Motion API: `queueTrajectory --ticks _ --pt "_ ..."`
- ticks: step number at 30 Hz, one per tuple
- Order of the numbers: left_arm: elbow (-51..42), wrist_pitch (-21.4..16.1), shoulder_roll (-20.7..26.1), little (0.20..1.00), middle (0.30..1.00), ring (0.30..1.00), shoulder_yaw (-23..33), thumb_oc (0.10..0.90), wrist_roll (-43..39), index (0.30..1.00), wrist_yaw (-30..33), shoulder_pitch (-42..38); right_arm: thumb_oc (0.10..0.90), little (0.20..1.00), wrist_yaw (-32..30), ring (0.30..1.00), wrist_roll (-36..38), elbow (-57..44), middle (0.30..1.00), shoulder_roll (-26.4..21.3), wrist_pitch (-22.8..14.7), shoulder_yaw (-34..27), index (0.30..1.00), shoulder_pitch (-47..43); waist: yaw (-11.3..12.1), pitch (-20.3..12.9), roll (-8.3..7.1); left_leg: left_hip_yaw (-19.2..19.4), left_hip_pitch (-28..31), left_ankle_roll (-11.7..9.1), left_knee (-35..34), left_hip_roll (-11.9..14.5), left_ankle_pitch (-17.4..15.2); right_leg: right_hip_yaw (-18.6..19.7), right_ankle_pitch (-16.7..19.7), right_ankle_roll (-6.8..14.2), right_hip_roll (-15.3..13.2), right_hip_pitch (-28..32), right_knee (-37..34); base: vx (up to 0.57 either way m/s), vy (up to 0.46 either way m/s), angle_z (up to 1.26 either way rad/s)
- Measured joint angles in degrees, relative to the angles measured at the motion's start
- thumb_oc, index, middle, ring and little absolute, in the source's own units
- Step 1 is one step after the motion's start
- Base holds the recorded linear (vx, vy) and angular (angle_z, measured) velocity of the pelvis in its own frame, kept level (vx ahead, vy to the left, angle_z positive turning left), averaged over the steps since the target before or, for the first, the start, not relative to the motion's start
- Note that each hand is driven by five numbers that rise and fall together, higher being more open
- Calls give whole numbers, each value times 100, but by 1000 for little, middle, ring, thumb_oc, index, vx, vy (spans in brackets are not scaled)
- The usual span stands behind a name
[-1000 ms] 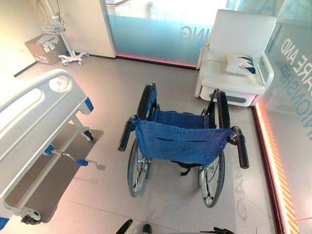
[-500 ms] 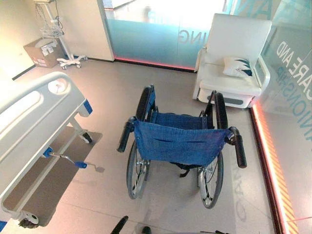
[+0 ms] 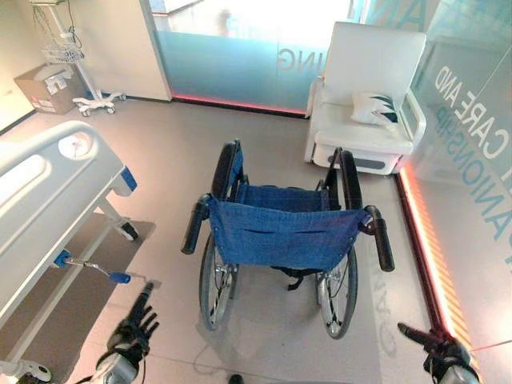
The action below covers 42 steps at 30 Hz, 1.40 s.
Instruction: Push the wheelchair next to the bed
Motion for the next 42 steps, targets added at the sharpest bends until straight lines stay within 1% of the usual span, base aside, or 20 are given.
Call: queueTrajectory --ticks 5,6,8,9,11,13,16,18,20,22,24,25,27,29,31,33,35,38,41,42 --pt "-670 31 95 900 900 900 101 800 -259 900 -166 70 800 900 -271 900 -17 -737 900 -6 -54 -78 900 -52 -11 36 59 17 6 1 0 -2 -2 14 5 7 -6 0 1 16 40 -1" --pt "-879 60 93 900 900 900 97 800 -343 900 -173 74 800 900 -390 900 -23 -1033 900 -5 -81 -120 900 -53 -9 72 109 30 -3 1 0 -4 -2 27 13 13 -7 -12 2 0 0 0" --pt "-1146 152 94 900 900 900 108 800 -423 900 -177 74 800 900 -477 900 -24 -1316 900 -6 -98 -246 900 -77 -4 103 166 46 -7 1 0 -7 -2 38 18 18 -10 -15 1 15 13 -1" --pt "-1404 202 94 900 900 900 107 800 -543 900 -200 77 800 900 -634 900 -24 -1724 900 -8 -99 -340 900 -83 -4 142 227 54 -8 1 0 -8 -2 40 20 22 -11 -16 1 0 0 0" --pt "-1799 322 93 900 900 900 104 800 -682 900 -245 79 800 900 -758 900 -26 -2279 900 -9 -99 -436 900 -91 2 176 286 55 -18 2 1 -8 -1 40 22 24 -9 -29 0 0 0 0" --pt "-2277 405 92 900 900 900 90 800 -800 900 -454 78 800 900 -852 900 -29 -2782 900 -9 -112 -439 900 -192 1 191 318 62 -33 2 3 -8 1 44 23 25 -8 -50 0 0 0 0" --pt "-2758 479 98 900 900 900 88 800 -802 900 -751 56 800 900 -864 900 -28 -3048 900 -11 -116 -439 900 -326 6 191 318 63 -39 2 5 -10 1 45 22 26 -8 -55 -1 0 0 0" --pt "-3130 605 138 900 900 900 87 800 -821 900 -942 31 800 900 -864 900 -27 -3214 900 -12 -116 -439 900 -396 13 199 330 64 -51 2 8 -11 1 45 22 26 -8 -67 -4 0 0 0" --pt "-3451 822 260 900 900 900 80 800 -862 900 -1149 16 800 900 -866 900 -14 -3395 900 -13 -119 -439 900 -429 17 233 375 66 -53 2 13 -11 1 45 22 26 -8 -67 -6 0 0 0" --pt "-3652 947 432 900 900 900 11 800 -864 900 -1256 16 800 900 -874 900 36 -3561 900 -14 -150 -439 900 -431 23 256 416 69 -53 2 3 -11 1 45 22 26 -9 -66 -6 0 0 0" --pt "-3746 1046 586 900 900 900 -33 800 -979 900 -1298 8 800 900 -891 900 229 -3729 900 -15 -321 -439 900 -430 19 282 462 75 -53 1 3 -11 1 49 22 26 -9 -68 -7 0 0 0" --pt "-3740 1073 651 900 900 900 -30 800 -1044 900 -1299 10 800 900 -894 900 294 -3839 900 -15 -474 -441 900 -430 18 300 490 79 -54 1 3 -11 0 53 23 28 -10 -71 -7 0 0 0" --pt "-3761 1131 726 900 900 900 -29 800 -1079 900 -1301 10 800 900 -893 900 617 -4091 900 -16 -591 -446 900 -430 18 311 510 85 -61 1 3 -11 0 64 24 29 -9 -83 -7 0 0 0" --pt "-3771 1170 790 900 900 900 -24 800 -1079 900 -1351 7 800 900 -863 900 738 -4258 900 -51 -594 -442 900 -432 22 312 510 88 -74 1 4 -12 0 68 25 30 -9 -97 -7 0 0 0" --pt "-3772 1227 855 900 900 900 0 800 -1079 900 -1459 5 800 900 -805 900 917 -4330 900 -182 -580 -439 900 -431 37 312 509 84 -101 1 5 -17 0 68 28 35 -13 -120 -7 0 0 0" --pt "-3777 1382 1018 900 900 900 101 800 -1075 900 -1646 18 800 900 -635 900 1134 -4419 900 -353 -472 -442 900 -423 37 315 505 85 -135 2 29 -18 2 68 30 37 -13 -157 -6 0 0 0" --pt "-3782 1525 1286 900 900 900 122 800 -1071 900 -1800 22 800 900 -444 900 1309 -4434 900 -504 -323 -441 900 -423 41 319 498 86 -137 2 41 -19 2 68 30 38 -14 -156 -6 0 0 0" --pt "-3785 1606 1525 900 900 900 113 800 -1069 900 -1939 19 800 900 -206 900 1703 -4439 900 -664 -108 -408 900 -423 45 327 484 84 -144 2 41 -19 2 63 30 38 -15 -157 -6 0 0 0" --pt "-3800 1650 1616 900 900 900 110 800 -1069 900 -1998 20 800 900 43 900 1982 -4476 900 -689 23 -375 900 -422 52 339 466 83 -147 2 33 -19 2 59 30 38 -15 -156 -6 0 0 0" --pt "-3835 1681 1665 900 900 900 109 800 -1067 900 -2005 20 800 900 118 900 2035 -4546 900 -696 141 -350 900 -418 60 345 454 82 -147 2 19 -19 2 58 30 38 -16 -155 -6 0 0 0"
